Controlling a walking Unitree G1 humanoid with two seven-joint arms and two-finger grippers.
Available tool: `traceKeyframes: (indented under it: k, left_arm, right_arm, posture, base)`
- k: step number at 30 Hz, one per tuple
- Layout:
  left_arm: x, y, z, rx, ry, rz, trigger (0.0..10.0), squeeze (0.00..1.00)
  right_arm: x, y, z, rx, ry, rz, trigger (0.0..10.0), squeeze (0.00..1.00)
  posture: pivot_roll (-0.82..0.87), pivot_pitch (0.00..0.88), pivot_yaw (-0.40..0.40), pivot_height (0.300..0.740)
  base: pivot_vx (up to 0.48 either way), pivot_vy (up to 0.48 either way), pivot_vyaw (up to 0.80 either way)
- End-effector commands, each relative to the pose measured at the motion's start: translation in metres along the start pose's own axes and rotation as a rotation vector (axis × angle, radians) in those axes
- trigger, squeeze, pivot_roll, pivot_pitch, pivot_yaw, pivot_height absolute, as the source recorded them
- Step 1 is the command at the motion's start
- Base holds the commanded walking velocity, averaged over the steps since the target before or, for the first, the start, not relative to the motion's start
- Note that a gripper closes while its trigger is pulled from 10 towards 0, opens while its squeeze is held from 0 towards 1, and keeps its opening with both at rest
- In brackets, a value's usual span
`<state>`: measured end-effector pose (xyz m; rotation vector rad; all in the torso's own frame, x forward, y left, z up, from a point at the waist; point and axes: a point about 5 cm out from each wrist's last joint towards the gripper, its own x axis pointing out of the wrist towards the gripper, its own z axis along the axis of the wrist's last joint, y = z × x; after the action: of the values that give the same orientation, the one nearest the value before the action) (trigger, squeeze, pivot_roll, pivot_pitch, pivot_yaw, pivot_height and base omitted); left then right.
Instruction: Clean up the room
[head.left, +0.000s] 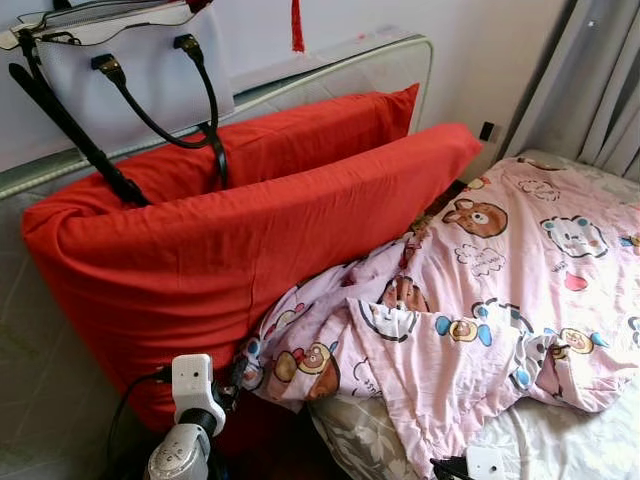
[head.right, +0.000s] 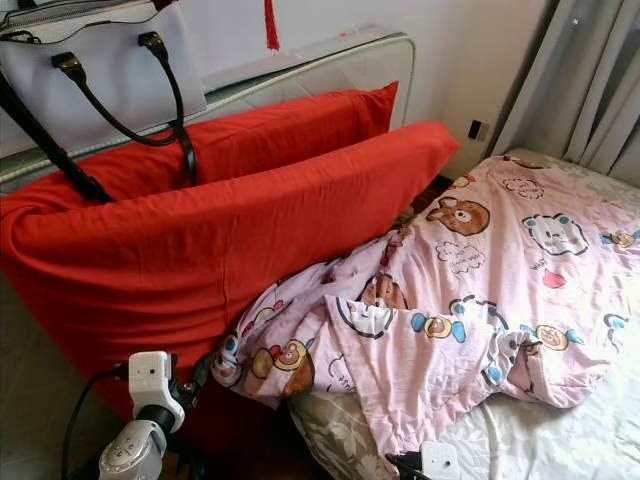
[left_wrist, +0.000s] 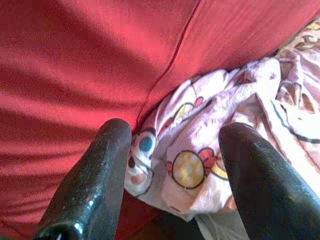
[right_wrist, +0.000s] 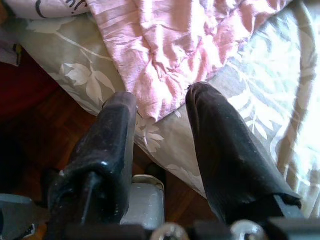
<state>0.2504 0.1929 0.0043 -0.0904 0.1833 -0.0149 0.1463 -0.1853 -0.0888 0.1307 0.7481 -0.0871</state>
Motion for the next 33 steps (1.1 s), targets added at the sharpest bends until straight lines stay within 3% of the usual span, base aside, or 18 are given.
traceKeyframes:
  k: [1, 9, 17, 23, 27, 29, 30, 31, 33]
  left_arm:
    - [-0.002, 0.0, 0.0, 0.008, -0.002, -0.011, 10.0, 0.0]
    - [-0.007, 0.0, 0.005, 0.027, -0.02, 0.001, 10.0, 0.0]
    - [-0.008, -0.003, 0.007, 0.023, -0.027, 0.003, 10.0, 0.0]
    - [-0.008, -0.012, 0.008, 0.01, -0.029, 0.004, 10.0, 0.0]
    - [-0.007, -0.016, 0.009, 0.006, -0.03, -0.001, 10.0, 0.0]
    - [-0.006, -0.018, 0.01, 0.007, -0.034, -0.007, 10.0, 0.0]
    - [-0.006, -0.019, 0.011, 0.007, -0.035, -0.007, 10.0, 0.0]
    - [-0.005, -0.019, 0.012, 0.006, -0.04, -0.005, 10.0, 0.0]
    - [-0.005, -0.018, 0.013, 0.006, -0.043, -0.002, 10.0, 0.0]
  right_arm:
    - [-0.001, -0.001, -0.001, 0.023, -0.007, -0.006, 10.0, 0.0]
    - [-0.002, -0.002, -0.001, 0.043, -0.016, -0.015, 10.0, 0.0]
    - [-0.001, -0.002, 0.003, 0.001, -0.035, 0.013, 10.0, 0.0]
    - [-0.001, -0.001, 0.012, -0.114, -0.11, 0.039, 10.0, 0.0]
    - [-0.001, -0.001, 0.013, -0.081, -0.119, 0.048, 10.0, 0.0]
    - [0.003, 0.006, 0.028, -0.071, -0.203, 0.069, 10.0, 0.0]
    - [0.012, 0.023, 0.068, -0.087, -0.385, 0.101, 10.0, 0.0]
    - [0.013, 0.048, 0.127, -0.057, -0.641, 0.129, 10.0, 0.0]
    - [0.011, 0.055, 0.146, 0.016, -0.705, 0.126, 10.0, 0.0]
  posture:
    - [-0.04, 0.0, -0.009, 0.736]
    - [-0.03, 0.0, -0.018, 0.736]
    - [-0.02, 0.003, -0.03, 0.736]
    - [-0.03, 0.008, -0.037, 0.736]
    - [-0.03, 0.013, -0.037, 0.736]
    - [-0.03, 0.014, -0.039, 0.736]
    - [-0.03, 0.016, -0.04, 0.736]
    - [-0.03, 0.017, -0.04, 0.736]
    - [-0.03, 0.018, -0.037, 0.736]
  base:
    - [0.0, 0.0, 0.0]
    - [0.0, 0.0, 0.0]
    - [0.0, 0.0, 0.0]
    - [0.0, 0.0, 0.0]
    - [0.0, 0.0, 0.0]
    - [0.0, 0.0, 0.0]
    - [0.0, 0.0, 0.0]
    - [0.0, 0.0, 0.0]
    - [0.0, 0.0, 0.0]
